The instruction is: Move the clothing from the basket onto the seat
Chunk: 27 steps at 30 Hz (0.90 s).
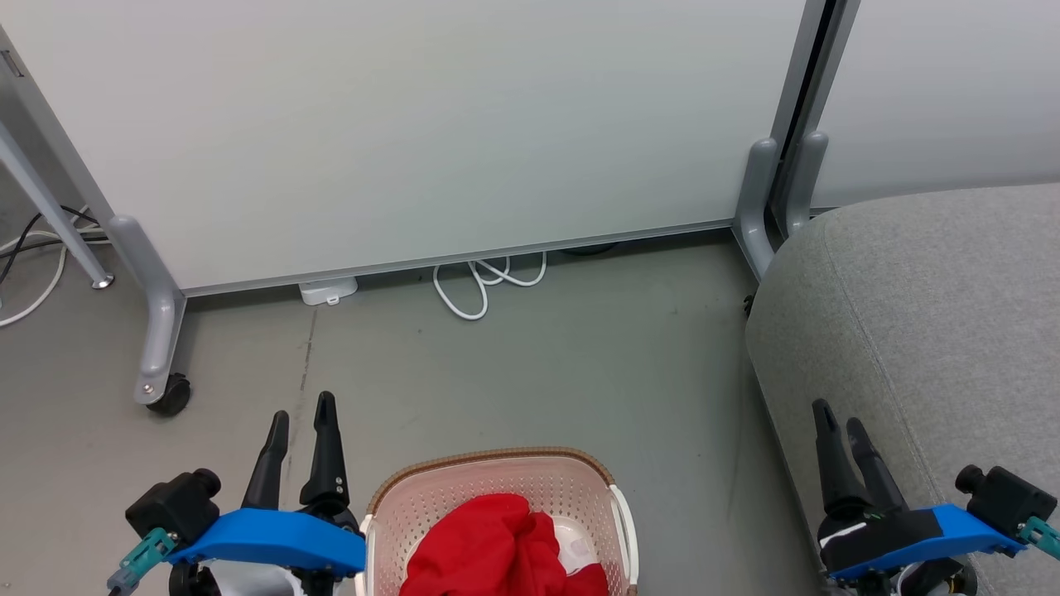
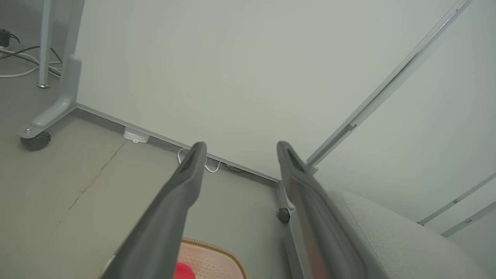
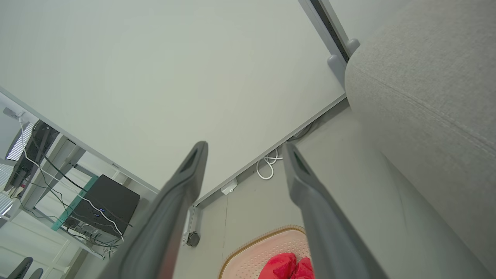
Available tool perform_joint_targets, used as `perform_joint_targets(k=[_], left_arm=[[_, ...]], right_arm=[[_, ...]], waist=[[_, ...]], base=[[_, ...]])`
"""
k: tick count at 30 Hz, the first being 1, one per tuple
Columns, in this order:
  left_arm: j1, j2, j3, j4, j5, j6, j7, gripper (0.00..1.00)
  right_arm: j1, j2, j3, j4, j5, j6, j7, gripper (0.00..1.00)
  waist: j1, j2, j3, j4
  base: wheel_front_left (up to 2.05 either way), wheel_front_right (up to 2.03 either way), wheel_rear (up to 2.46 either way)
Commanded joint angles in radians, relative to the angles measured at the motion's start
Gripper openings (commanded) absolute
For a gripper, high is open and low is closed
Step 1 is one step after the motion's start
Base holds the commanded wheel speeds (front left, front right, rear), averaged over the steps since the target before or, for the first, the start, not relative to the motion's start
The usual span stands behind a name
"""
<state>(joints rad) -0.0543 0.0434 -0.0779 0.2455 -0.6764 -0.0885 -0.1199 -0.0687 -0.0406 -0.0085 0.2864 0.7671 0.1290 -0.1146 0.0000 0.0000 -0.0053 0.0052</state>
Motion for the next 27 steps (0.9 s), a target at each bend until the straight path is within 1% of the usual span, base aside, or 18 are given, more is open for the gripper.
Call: perform_joint_targets(k=[1, 15, 27], left_arm=[[-0.019, 0.007, -0.009, -0.008, 0.043, -0.001, -0.012, 1.00], [-0.022, 0.008, -0.034, 0.009, 0.202, -0.006, -0.049, 1.00], [-0.026, 0.008, -0.051, 0.031, 0.306, -0.002, -0.078, 1.00]], right_arm=[[-0.021, -0.008, 0.004, -0.007, -0.042, 0.002, -0.007, 1.00], [-0.010, -0.010, 0.009, -0.019, -0.211, 0.002, -0.028, 1.00], [0.000, -0.011, 0.016, -0.025, -0.330, 0.002, -0.040, 1.00]], waist=[[0.0000, 0.0000, 0.000, 0.001], [0.0000, 0.0000, -0.002, 0.007], [0.0000, 0.0000, -0.006, 0.010]], base=[[0.00, 0.00, 0.00], [0.00, 0.00, 0.00], [0.00, 0.00, 0.00]])
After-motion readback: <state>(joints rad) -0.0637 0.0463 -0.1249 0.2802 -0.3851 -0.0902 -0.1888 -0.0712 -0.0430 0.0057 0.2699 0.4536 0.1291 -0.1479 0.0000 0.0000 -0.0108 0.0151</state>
